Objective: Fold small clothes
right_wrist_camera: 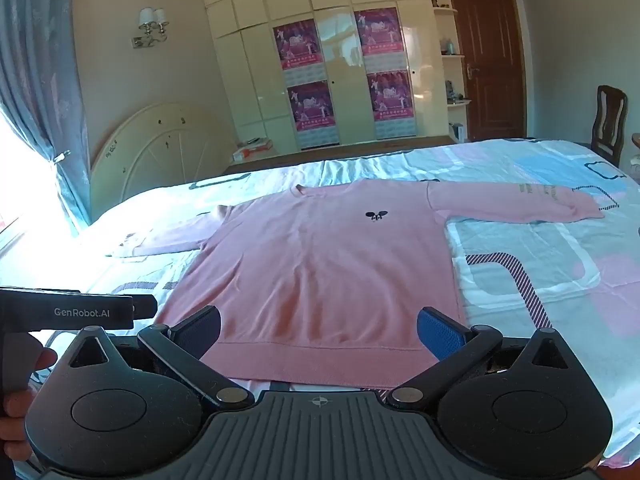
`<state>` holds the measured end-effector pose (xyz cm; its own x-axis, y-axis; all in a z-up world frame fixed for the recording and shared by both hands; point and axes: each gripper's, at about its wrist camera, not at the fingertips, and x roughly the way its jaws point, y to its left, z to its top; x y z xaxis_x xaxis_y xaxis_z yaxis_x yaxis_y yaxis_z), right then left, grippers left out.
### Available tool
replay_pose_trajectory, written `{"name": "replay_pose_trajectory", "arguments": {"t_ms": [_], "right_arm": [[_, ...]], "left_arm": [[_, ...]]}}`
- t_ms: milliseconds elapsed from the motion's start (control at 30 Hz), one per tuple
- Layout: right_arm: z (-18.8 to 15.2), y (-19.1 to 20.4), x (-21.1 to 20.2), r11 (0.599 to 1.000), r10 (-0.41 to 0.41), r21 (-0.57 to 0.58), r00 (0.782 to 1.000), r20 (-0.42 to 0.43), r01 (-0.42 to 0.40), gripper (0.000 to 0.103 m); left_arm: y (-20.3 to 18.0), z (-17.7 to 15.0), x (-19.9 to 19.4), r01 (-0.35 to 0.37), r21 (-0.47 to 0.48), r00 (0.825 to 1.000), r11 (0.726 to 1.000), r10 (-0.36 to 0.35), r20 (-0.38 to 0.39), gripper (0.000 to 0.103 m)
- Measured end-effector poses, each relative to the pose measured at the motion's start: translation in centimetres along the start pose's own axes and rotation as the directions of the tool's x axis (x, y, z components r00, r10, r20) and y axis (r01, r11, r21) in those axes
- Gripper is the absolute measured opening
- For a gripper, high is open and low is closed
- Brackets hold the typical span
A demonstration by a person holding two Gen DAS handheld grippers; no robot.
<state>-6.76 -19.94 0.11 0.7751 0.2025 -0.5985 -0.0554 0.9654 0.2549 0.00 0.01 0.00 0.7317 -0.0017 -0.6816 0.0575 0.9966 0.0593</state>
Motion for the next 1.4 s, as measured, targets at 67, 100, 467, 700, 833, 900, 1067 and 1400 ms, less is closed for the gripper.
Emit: {"name": "replay_pose_trajectory", "arguments": {"t_ms": [67,100,467,700,833,900,1067,1400], "right_arm": [[0.1,-0.1,0.0,1.0,-0.001,0.0,1.0,0.002,0.001,0.103],[0.1,-0.1,0.0,1.0,-0.001,0.0,1.0,0.002,0.001,0.103],[0.0,-0.2,0.1,1.0,-0.005,0.007,1.0,0.002,0.005,0.103],[-0.1,-0.1,0.0,1.0,-0.002,0.004,1.0,0.002,0.002,0.103],[-0.1,-0.1,0.1,1.0,-0.001,0.002,1.0,-0.001,0.001,0.103],[-0.1,-0.1,0.1,1.0,-0.002,0.004,1.0,-0.002,0.002,0.103],[-0.1,-0.3,0.3,1.0,-0.002,0.005,1.0,-0.007,0.002,0.103],[0.0,-1.0,1.0,0.999,-0.03,0.013,0.999,-0.016,0.03,0.103]], "left_arm": [[0.1,-0.1,0.0,0.002,-0.001,1.0,1.0,-0.002,-0.002,0.103],[0.1,-0.1,0.0,0.003,-0.002,1.0,1.0,-0.003,-0.002,0.103],[0.0,-0.1,0.2,-0.007,0.004,1.0,1.0,0.007,0.009,0.103],[0.5,0.2,-0.1,-0.013,-0.003,1.0,1.0,0.013,0.007,0.103],[0.4,0.2,0.0,-0.01,-0.007,1.0,1.0,0.01,-0.007,0.103],[0.3,0.0,0.0,-0.012,-0.002,1.0,1.0,0.012,-0.006,0.103],[0.2,0.0,0.1,-0.017,0.002,1.0,1.0,0.017,-0.02,0.103],[-0.2,0.5,1.1,-0.015,0.005,0.999,1.0,0.015,-0.051,0.103]]}}
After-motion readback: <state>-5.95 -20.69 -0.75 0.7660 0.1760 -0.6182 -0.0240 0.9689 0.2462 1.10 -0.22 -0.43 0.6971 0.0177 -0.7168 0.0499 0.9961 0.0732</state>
